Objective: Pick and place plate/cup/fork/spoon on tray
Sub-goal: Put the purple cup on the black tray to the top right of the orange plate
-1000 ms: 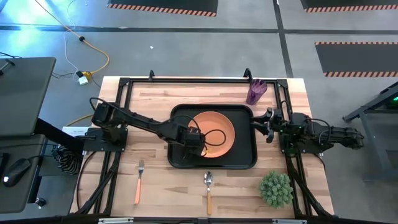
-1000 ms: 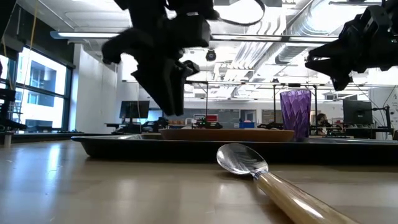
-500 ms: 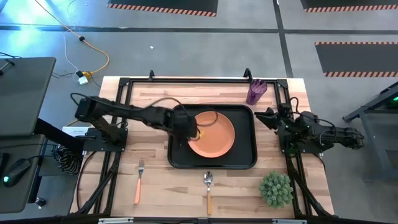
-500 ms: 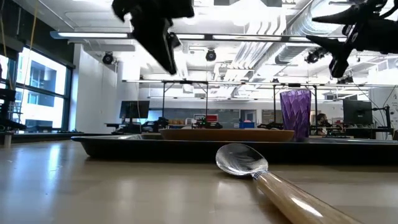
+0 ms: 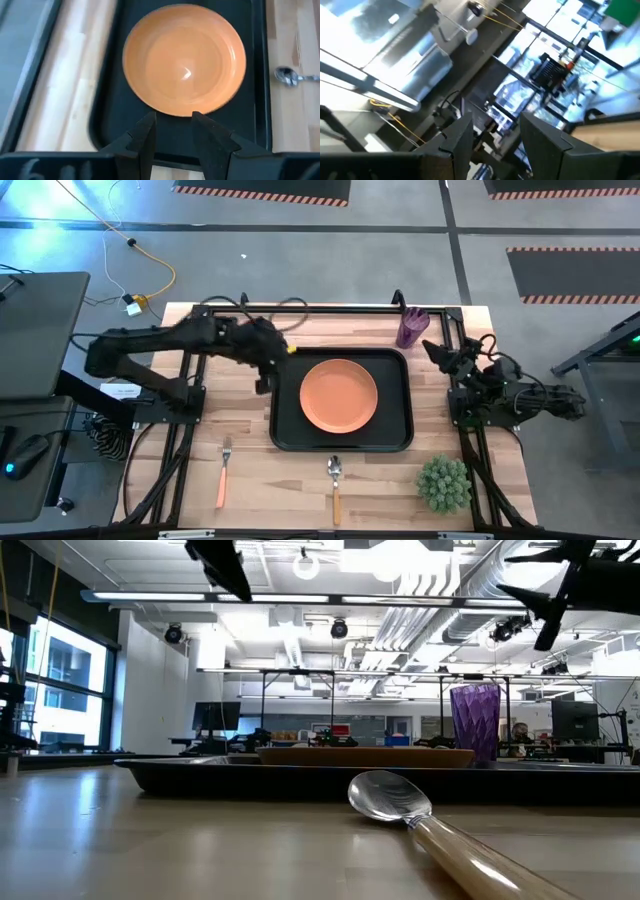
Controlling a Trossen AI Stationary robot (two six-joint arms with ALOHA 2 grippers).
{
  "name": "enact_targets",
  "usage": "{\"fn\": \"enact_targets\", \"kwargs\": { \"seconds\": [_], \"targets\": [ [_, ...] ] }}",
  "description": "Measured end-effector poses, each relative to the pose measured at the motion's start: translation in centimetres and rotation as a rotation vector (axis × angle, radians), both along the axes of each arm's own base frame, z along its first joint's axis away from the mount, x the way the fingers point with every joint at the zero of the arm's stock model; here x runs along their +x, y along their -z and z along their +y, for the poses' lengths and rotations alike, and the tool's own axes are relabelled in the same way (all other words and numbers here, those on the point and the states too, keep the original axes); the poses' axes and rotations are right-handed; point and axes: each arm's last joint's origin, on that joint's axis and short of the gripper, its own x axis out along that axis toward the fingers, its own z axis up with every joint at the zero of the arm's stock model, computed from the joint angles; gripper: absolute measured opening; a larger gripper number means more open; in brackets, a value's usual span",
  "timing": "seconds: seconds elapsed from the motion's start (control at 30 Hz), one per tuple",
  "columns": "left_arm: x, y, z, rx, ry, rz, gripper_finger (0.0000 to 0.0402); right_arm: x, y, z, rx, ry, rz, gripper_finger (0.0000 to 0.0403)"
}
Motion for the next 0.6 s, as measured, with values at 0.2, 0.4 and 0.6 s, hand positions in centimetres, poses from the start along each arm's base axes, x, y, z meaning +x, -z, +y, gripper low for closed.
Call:
{"fn": "enact_targets", "kwargs": {
  "seconds": [0.2,0.4,0.6],
  "targets": [
    [-3.1,-1.9,0.8,0.025,-0.054,-0.039,0.0117,-0.9,-2.7,0.0,-0.093,0.088,-0.044,0.0154],
    [-5.8,-3.0,1.2,0.03,-0.096,-0.054,0.0117,-1.7,-7.2,0.0,-0.219,0.181,0.075,0.0154],
    [-7.8,-3.8,2.0,0.037,-0.158,-0.08,0.0117,-1.4,-11.4,-0.3,-0.199,0.247,0.386,0.0154]
  ]
}}
